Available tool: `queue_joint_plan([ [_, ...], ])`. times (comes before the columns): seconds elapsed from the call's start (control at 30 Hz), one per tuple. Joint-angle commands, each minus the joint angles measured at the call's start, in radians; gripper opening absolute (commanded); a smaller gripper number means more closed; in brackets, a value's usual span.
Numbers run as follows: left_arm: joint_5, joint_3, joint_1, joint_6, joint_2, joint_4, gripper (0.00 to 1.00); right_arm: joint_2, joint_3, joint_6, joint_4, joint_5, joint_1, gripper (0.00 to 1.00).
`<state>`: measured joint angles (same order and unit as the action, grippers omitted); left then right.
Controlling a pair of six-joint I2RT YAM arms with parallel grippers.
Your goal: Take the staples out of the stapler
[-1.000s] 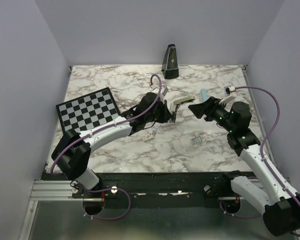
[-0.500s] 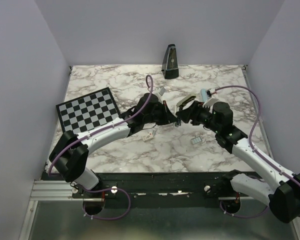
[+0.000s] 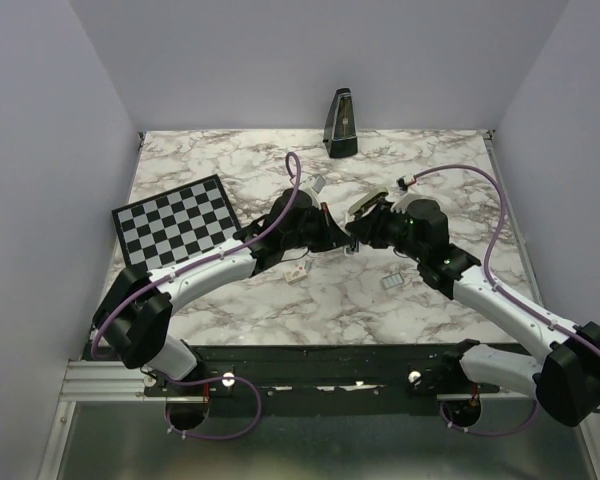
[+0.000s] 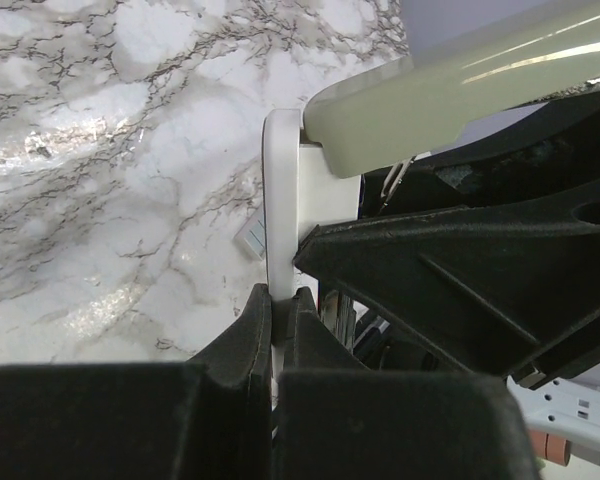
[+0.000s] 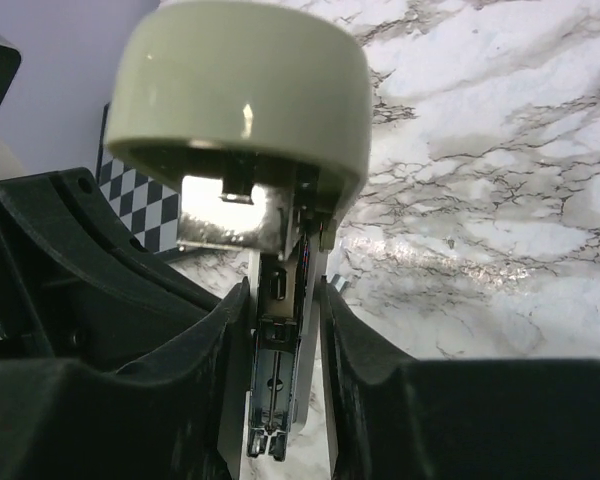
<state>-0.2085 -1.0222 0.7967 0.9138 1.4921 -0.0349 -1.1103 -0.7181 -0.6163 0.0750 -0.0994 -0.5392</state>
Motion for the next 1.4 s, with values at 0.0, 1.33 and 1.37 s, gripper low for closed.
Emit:
queue_joint_plan([
  [0.0,-0.012,0.010,0.002,0.002,-0.039,-0.049,0.00,-0.034,-0.032,0.003,0.006,0.067,-0.015,0.23],
  [1.33,0.538,0.257,-0.108,-0.371,-0.631,0.435,0.99,-0.947,-0.791,0.207,-0.414,0.325,0.010,0.05],
  [1.37,0.541,0.258,-0.109,-0.372,-0.638,0.434,0.99,-0.953,-0.793,0.208,-0.414,0.323,0.010,0.06],
])
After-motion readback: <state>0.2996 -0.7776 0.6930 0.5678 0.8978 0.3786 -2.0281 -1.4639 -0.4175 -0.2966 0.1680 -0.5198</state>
